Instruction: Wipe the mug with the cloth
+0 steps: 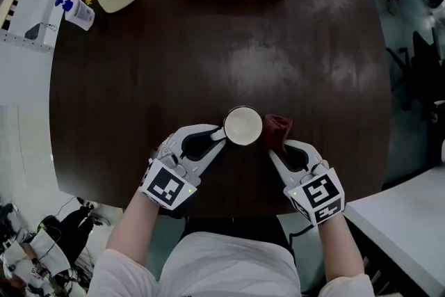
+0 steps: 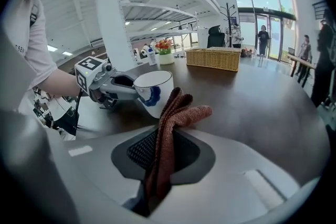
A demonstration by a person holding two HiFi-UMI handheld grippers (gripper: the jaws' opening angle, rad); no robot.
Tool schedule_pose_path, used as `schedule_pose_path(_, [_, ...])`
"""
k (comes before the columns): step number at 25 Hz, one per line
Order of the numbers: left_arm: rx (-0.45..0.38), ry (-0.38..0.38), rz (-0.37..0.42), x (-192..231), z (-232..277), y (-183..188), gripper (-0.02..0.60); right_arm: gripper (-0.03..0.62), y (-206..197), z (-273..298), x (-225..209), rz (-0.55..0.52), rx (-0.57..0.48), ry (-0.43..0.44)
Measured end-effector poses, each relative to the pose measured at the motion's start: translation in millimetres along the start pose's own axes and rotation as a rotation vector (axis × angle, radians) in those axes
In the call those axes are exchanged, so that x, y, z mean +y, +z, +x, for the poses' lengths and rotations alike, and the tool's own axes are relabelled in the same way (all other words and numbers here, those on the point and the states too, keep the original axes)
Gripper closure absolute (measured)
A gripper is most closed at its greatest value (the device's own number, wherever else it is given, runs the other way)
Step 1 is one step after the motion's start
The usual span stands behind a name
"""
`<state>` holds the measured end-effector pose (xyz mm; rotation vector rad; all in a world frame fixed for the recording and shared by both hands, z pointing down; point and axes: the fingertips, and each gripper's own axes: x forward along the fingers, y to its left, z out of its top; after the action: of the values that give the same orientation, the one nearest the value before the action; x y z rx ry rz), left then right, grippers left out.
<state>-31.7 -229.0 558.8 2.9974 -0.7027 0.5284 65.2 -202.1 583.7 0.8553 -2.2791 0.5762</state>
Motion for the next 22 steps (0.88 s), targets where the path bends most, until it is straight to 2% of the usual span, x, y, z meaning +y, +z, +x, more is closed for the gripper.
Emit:
schedule_pose_path(6, [-0.053, -0.005, -0.051, -6.5, -3.9, 13.9, 0.515, 0.514, 0.9, -10.6, -12.8, 0.062, -0.023, -0.054])
schedule_pose_path(11, [-0.133, 0.025, -0.211, -0.5, -14.4, 47.3, 0.515, 0.514, 10.6, -15.7, -14.4, 0.094, -0.058, -0.078])
schedule_pose_path(13, [-0.160, 0.024, -0.240, 2.2, -18.3, 66.9, 0.515, 0.514, 18.5, -16.1, -13.4, 0.113, -0.086, -0.082])
schedule_pose_path(19, [-0.209, -0.021, -0.221, 1.2, -27.1, 120.3, 0.515, 0.514, 57.8, -9.7, -5.9, 0.191, -0.255, -0.029])
schedule_pose_path(22, [-0.212, -0.041, -0.209, 2.0, -28.4, 130.4, 0.515, 0.514, 84.7, -9.1, 7.9, 0.132, -0.361, 0.035])
